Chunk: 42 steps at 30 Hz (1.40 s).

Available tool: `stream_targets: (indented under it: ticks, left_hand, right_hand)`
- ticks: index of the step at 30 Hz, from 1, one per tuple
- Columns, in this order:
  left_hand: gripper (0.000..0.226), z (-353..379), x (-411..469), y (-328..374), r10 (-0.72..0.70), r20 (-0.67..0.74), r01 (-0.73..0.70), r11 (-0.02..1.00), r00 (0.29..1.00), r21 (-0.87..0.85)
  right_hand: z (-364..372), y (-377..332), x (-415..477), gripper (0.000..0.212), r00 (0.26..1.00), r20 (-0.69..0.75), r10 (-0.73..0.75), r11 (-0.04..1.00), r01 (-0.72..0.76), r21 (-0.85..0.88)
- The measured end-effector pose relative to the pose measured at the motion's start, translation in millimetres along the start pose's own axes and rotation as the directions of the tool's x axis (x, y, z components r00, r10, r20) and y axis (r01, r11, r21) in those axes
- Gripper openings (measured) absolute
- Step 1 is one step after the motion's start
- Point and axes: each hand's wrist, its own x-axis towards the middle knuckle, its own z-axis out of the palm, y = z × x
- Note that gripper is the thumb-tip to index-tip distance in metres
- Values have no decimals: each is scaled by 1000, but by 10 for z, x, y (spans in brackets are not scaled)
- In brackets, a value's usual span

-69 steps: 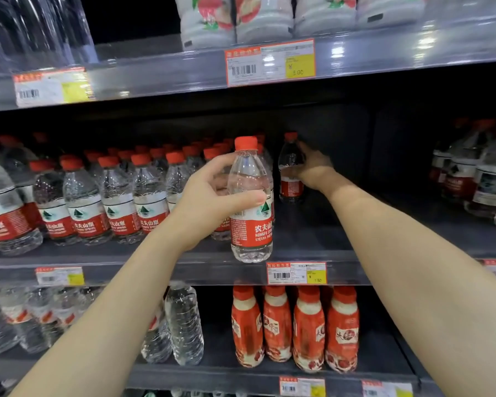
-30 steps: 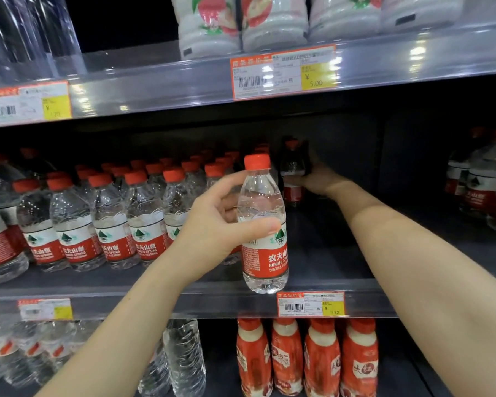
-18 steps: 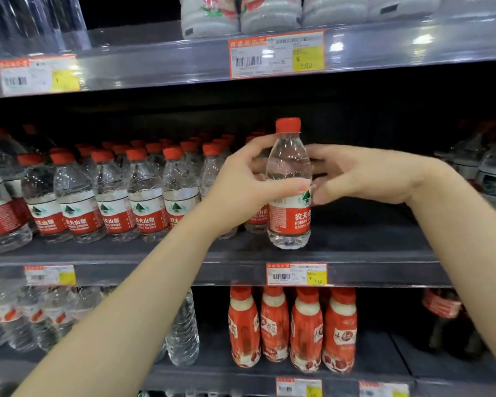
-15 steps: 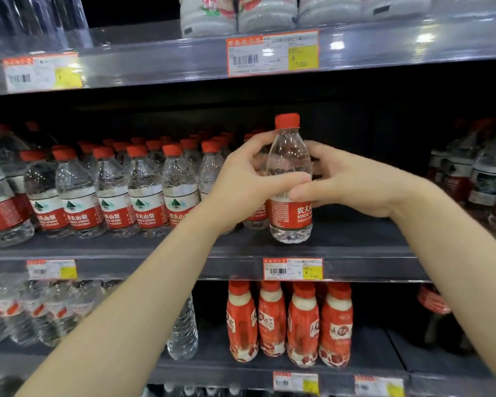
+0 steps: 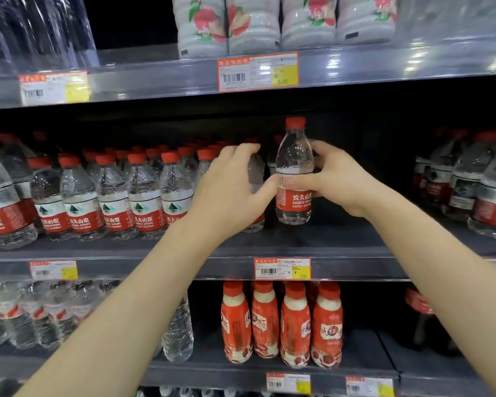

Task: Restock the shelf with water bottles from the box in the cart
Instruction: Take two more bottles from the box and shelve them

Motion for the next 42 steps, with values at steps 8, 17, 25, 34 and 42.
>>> stream_targets:
  ticks: [8,17,25,34,42]
  left_hand:
    - [71,19,-143,-14,63,78,-89,921,995,381]
    - [66,76,-173,-98,88,47,-100,897,995,430]
    - [68,163,-165,-207,63,47,-77,897,997,435]
    - [58,170,-224,-202,94,85,-123,868,992,481]
    - [56,204,-182,-251,96,66,-115,886,993,448]
  right_hand:
    - [241,381,319,88,994,-82,75,989,-85,-121]
    - [354,691,705,89,983,-153,102,986,-121,-115]
    - [351,742,1020,90,973,-189,134,921,-192,-340]
    - [439,802,1232,79,950,-241,197,892,-276,-357]
    - [444,759,1363,79,949,-233,215,825,-303,-477]
